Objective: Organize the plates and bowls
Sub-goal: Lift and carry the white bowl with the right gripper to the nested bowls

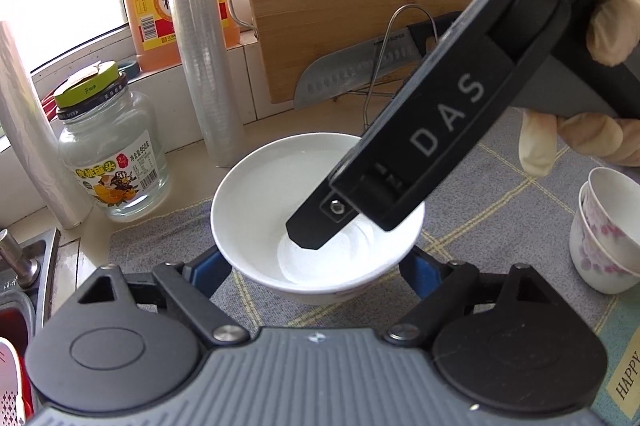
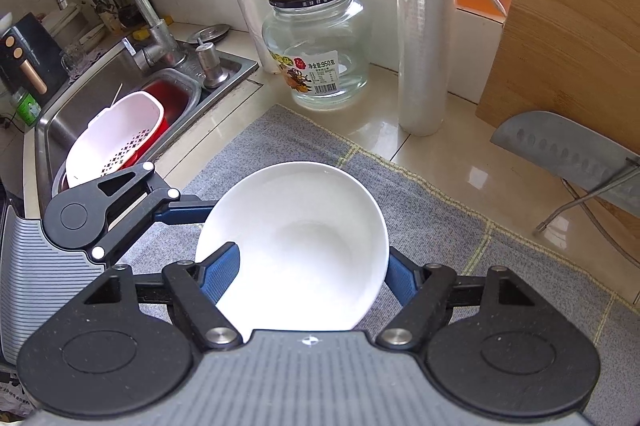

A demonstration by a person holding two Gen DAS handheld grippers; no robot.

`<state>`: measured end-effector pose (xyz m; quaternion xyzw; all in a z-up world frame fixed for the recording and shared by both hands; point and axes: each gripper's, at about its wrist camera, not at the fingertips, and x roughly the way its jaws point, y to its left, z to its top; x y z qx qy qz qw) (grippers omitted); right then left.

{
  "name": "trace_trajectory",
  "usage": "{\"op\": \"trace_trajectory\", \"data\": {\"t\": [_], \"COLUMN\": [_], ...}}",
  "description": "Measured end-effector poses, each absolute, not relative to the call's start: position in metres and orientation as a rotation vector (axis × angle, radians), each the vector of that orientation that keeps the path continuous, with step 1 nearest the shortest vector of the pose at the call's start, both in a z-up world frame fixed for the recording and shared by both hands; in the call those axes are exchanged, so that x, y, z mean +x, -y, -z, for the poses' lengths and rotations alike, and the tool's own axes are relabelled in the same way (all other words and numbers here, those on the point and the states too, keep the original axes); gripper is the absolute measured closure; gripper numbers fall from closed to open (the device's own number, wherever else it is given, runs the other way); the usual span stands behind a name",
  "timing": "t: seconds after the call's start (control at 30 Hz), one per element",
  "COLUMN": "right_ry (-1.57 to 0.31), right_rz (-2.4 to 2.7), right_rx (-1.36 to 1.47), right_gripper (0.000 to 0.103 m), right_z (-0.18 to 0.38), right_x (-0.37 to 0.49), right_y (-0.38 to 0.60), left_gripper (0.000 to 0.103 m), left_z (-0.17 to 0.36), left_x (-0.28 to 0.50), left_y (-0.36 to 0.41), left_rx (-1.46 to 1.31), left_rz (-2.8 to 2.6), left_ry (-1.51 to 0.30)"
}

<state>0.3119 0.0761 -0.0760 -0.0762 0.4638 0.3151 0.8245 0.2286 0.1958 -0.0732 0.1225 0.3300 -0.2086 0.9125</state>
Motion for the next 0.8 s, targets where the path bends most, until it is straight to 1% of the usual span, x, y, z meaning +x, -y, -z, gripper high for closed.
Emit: {"op": "trace_trajectory", "data": {"t": [0.53, 0.8], "right_ry": [-0.954, -0.939], "right_rz": [-0.687, -0.664], "right_rx": [-0.133, -0.116], "right_gripper": [0.021, 0.021], "right_z": [0.061, 0.053], "right_x": [0.25, 0.218], "right_y": [-0.047, -0.022], "left_gripper": [0.013, 0.013], "left_z": [0.048, 0.044], "left_x": [0.172, 0.149], "left_y": [-0.171, -0.155], "left_rx": [0.296, 0.331], "left_rz": [0.464, 0.506], "left_ry": [-0.692, -0.68]}}
